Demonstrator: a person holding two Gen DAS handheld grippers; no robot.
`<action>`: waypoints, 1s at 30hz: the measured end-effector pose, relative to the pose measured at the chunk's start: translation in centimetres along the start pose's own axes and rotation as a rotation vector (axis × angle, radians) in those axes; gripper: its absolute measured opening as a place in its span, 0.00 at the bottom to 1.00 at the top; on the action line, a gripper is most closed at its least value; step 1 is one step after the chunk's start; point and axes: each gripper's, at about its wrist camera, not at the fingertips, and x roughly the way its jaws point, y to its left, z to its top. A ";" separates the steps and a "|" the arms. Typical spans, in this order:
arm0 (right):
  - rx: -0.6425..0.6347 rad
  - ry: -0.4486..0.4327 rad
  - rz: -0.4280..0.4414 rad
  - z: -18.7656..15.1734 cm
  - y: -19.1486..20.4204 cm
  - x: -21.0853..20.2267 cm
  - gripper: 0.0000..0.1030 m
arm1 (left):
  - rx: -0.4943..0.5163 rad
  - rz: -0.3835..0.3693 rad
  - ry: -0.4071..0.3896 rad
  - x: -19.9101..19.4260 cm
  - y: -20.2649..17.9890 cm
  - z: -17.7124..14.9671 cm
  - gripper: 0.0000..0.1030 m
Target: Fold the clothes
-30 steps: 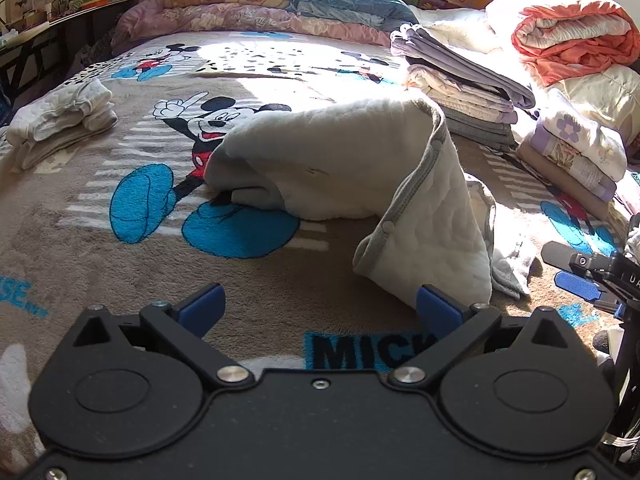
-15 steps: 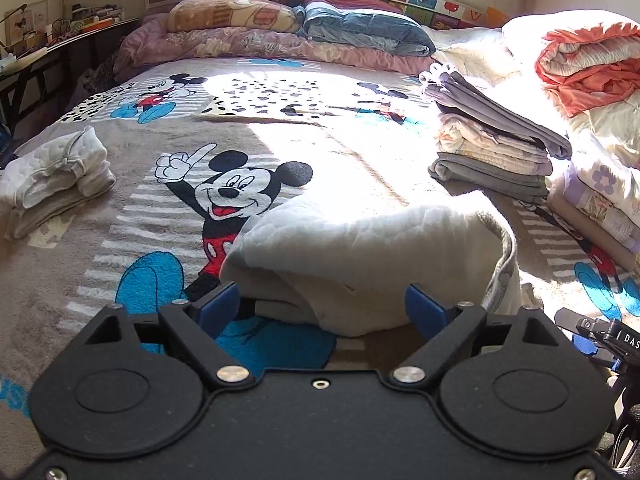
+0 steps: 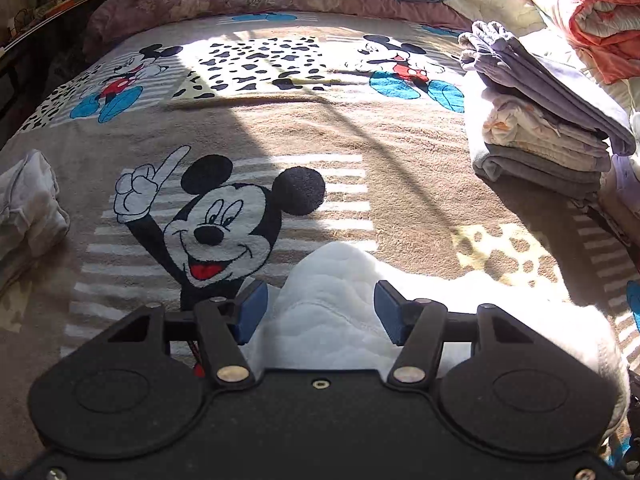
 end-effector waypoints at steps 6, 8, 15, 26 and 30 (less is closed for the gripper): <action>-0.019 0.039 0.040 -0.3 0.3 0.5 0.23 | 0.021 -0.061 0.145 3.9 0.0 0.6 0.19; -0.022 0.042 0.057 -0.3 0.5 0.4 0.18 | 0.046 -0.068 0.117 2.7 -0.3 0.0 0.14; 0.005 0.027 0.141 -0.6 0.7 -0.4 0.12 | 0.056 -0.089 -0.024 -4.3 0.4 -2.9 0.12; 0.003 -0.065 0.295 -2.1 2.3 -4.8 0.10 | 0.017 -0.088 -0.346 -14.8 2.2 -11.0 0.11; -0.019 -0.132 0.350 -2.4 2.9 -8.2 0.10 | -0.026 -0.082 -0.409 -16.8 2.9 -13.8 0.11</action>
